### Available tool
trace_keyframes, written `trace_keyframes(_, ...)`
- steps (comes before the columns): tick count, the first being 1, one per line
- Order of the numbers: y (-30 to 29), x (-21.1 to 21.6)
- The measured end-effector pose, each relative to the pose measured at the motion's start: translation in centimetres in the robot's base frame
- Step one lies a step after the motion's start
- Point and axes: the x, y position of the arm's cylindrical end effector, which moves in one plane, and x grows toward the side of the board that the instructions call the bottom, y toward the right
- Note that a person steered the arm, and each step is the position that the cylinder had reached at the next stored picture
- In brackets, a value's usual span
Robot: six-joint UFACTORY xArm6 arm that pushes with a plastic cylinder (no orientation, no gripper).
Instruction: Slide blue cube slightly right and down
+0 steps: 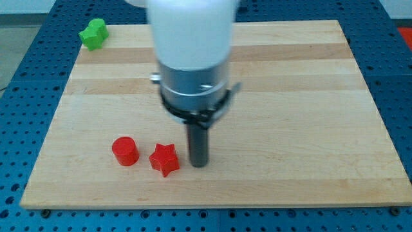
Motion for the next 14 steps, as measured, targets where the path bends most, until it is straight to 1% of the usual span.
trace_keyframes(1, -5.9, -1.1)
trace_keyframes(2, -8.8, -1.3)
trace_keyframes(3, -4.8, -2.0)
trace_keyframes(4, -5.9, -4.7)
trace_keyframes(5, -7.4, -8.6)
trace_keyframes(6, -6.3, -12.9)
trace_keyframes(7, -2.0, -14.3)
trace_keyframes(8, 4.3, -14.0)
trace_keyframes(9, 5.7, -14.6)
trace_keyframes(10, 6.1, -18.0)
trace_keyframes(11, 9.4, -17.7)
trace_keyframes(12, 10.5, -13.8)
trace_keyframes(13, 10.5, -8.5)
trace_keyframes(14, 10.3, -6.8)
